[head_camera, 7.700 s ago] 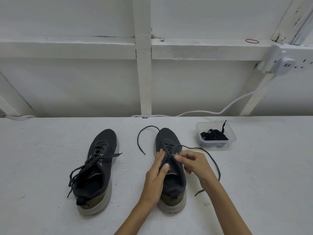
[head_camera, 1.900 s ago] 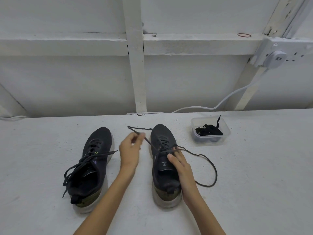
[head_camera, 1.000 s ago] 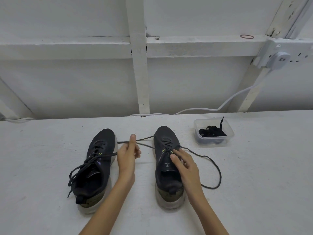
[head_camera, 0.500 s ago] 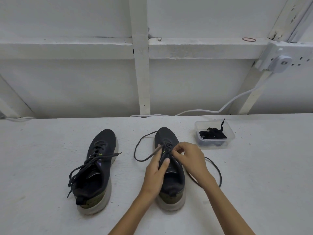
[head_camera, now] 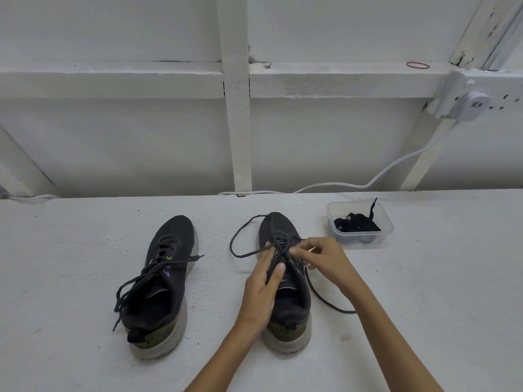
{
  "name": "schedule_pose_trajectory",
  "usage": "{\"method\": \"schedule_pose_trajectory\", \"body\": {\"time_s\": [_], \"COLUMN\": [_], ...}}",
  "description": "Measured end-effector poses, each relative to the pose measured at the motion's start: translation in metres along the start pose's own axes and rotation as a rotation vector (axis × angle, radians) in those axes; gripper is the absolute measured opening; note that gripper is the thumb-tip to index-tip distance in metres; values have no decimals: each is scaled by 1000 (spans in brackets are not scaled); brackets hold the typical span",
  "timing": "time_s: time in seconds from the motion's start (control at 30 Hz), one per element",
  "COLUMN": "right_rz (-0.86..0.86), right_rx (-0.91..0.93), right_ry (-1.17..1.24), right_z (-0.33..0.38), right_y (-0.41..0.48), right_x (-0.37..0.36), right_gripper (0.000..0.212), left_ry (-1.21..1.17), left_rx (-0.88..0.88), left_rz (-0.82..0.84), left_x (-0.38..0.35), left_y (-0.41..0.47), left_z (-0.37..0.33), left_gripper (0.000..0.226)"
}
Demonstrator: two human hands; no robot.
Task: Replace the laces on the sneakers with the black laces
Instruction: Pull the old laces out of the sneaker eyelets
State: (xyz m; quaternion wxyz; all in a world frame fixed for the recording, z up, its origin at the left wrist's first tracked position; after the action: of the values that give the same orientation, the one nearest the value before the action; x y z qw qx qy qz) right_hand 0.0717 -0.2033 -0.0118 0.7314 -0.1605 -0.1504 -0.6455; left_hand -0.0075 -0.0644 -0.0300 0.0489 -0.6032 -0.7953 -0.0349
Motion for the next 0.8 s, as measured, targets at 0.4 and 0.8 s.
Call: {"method": "schedule_pose_trajectory", "body": {"time_s": [0.4, 0.8], "right_rz": [-44, -67], "right_rx": [-61, -241], "right_ry": [174, 401], "right_z": [17, -3], "right_y": [7, 10], "right_x": [0, 11], "right_gripper": [12, 15], "left_ry": [14, 24], "left_rx": [26, 76], "left_rz": [-9, -29], "left_x": [1, 0], "left_y": [0, -2], "left_z": [4, 8], "left_gripper": [46, 53]}}
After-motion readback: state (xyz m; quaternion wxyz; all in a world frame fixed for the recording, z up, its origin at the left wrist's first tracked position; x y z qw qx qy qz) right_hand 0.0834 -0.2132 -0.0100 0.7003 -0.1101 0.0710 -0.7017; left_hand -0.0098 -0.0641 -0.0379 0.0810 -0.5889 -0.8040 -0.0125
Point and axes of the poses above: each hand's wrist, its own y-axis towards the middle knuckle, its own x-axis out of the back of the hand, z = x × y, the point moved 7 cm from there along y, towards the middle knuckle, and after that the axes turned 9 degrees about -z, right-handed, at the moved point
